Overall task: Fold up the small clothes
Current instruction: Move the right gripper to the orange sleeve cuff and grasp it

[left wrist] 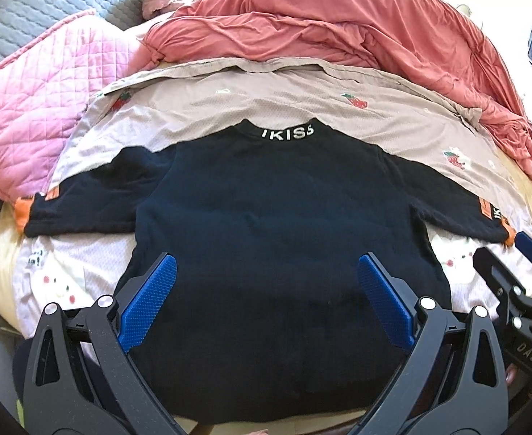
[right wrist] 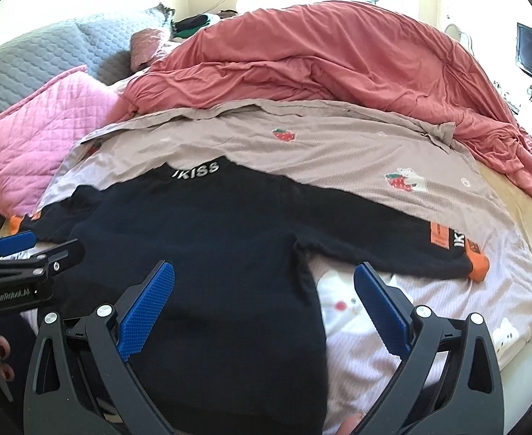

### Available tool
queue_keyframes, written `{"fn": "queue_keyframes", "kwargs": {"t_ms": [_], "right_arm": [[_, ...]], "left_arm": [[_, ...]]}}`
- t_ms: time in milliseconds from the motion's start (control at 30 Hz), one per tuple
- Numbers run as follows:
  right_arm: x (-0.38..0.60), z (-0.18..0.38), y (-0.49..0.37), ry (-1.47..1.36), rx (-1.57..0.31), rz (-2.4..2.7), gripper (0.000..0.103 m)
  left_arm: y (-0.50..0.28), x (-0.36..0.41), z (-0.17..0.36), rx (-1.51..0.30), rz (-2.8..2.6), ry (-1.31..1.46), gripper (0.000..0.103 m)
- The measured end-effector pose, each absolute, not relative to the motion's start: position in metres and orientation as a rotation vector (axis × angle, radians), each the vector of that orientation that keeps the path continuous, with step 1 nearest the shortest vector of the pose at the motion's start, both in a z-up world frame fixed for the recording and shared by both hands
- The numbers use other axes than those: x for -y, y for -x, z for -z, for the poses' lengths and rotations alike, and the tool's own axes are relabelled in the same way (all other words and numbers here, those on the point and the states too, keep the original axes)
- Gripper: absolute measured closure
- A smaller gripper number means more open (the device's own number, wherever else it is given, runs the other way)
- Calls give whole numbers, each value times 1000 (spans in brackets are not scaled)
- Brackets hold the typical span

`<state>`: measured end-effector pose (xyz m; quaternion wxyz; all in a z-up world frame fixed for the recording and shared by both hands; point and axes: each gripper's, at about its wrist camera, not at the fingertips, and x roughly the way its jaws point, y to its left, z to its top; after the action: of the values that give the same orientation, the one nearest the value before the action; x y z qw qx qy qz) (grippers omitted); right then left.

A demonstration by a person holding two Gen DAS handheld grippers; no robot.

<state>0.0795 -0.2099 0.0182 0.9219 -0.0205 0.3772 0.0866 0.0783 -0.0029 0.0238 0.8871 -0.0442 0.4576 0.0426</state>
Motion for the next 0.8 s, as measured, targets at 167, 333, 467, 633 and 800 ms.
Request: {"fn": "queue_keyframes", "kwargs": {"t_ms": [167, 333, 467, 633, 800], "right_arm": [[216, -19, -109, 32, -784, -161, 4], [225, -21, -137, -2, -775, -138, 4], [236, -20, -161, -40, -777, -115, 4], [255, -7, -194, -58, -789, -50, 4], [295, 18, -209, -90, -803, 50, 4]], "left_arm": [[-102, 9, -27, -949, -88, 83, 9], [-126, 15, -31, -942, -96, 78, 9], [-142, 20, -28, -940, -96, 81, 9], [-161, 28, -13, -970, -96, 75, 9], [-176, 38, 6, -1004, -91, 61, 9]]}}
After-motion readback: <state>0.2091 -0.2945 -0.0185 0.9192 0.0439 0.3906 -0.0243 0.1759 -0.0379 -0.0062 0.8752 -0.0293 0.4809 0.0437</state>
